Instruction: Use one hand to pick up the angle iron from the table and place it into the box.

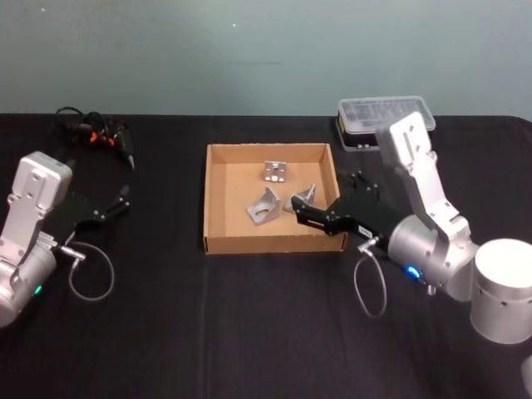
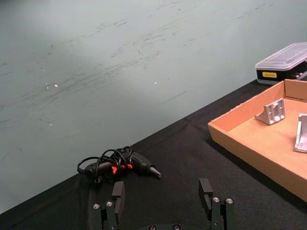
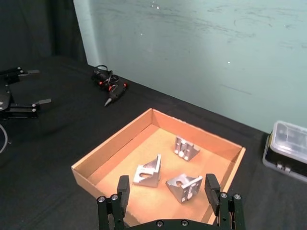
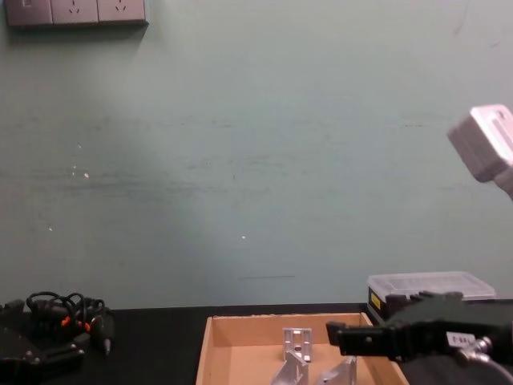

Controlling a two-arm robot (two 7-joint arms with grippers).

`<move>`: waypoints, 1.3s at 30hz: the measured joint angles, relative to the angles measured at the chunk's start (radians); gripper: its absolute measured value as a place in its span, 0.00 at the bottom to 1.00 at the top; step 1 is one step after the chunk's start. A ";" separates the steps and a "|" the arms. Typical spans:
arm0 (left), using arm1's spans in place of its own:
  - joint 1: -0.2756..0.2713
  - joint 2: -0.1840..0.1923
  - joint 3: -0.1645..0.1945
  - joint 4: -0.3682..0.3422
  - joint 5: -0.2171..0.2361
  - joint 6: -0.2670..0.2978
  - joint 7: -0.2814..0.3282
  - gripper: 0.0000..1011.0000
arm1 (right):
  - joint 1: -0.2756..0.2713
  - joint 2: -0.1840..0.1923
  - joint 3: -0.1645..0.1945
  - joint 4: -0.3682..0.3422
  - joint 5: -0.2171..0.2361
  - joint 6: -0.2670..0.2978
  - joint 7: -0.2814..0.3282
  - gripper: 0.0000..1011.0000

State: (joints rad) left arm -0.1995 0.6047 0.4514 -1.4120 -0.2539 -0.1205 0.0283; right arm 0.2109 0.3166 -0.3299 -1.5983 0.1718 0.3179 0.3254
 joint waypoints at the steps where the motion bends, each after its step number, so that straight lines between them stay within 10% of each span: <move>1: 0.000 0.000 0.000 0.000 0.000 0.000 0.000 1.00 | -0.012 -0.001 0.004 -0.001 0.007 -0.010 -0.001 0.99; 20: 0.000 0.000 0.000 0.000 0.000 0.000 0.000 1.00 | -0.026 0.010 0.004 0.009 0.027 -0.042 -0.017 0.99; 39: 0.000 0.000 0.000 0.000 0.000 0.000 0.000 1.00 | -0.013 0.265 -0.112 0.172 0.078 -0.405 -0.326 0.99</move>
State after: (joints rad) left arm -0.1995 0.6047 0.4514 -1.4120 -0.2539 -0.1205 0.0283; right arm 0.1981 0.5818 -0.4417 -1.4264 0.2496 -0.0868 -0.0005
